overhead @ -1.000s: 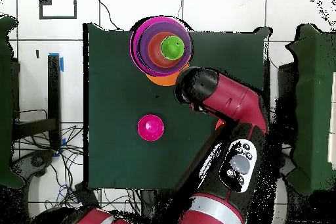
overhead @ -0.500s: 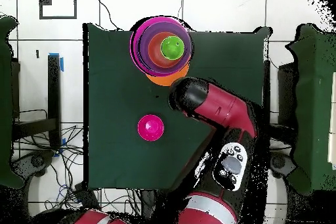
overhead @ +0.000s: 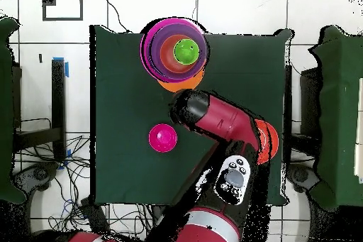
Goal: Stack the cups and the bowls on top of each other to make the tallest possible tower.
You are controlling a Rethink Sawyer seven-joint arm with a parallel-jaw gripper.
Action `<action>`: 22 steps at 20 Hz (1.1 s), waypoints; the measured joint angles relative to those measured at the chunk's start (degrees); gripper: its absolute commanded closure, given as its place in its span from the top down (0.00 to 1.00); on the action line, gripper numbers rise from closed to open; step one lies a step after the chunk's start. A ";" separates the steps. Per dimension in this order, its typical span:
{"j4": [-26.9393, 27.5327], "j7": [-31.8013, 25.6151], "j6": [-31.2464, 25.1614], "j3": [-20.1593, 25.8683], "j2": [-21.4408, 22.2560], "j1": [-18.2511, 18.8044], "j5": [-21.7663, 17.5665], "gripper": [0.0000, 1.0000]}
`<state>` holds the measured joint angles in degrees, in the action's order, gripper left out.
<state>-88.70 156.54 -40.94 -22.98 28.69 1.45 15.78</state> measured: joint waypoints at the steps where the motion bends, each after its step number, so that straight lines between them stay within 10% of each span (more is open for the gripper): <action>1: -0.29 0.00 0.00 0.00 0.01 -0.32 0.12 1.00; 22: -8.75 0.00 8.09 1.67 0.10 -5.22 5.68 1.00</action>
<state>-97.45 156.54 -32.85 -21.30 28.80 -3.77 21.46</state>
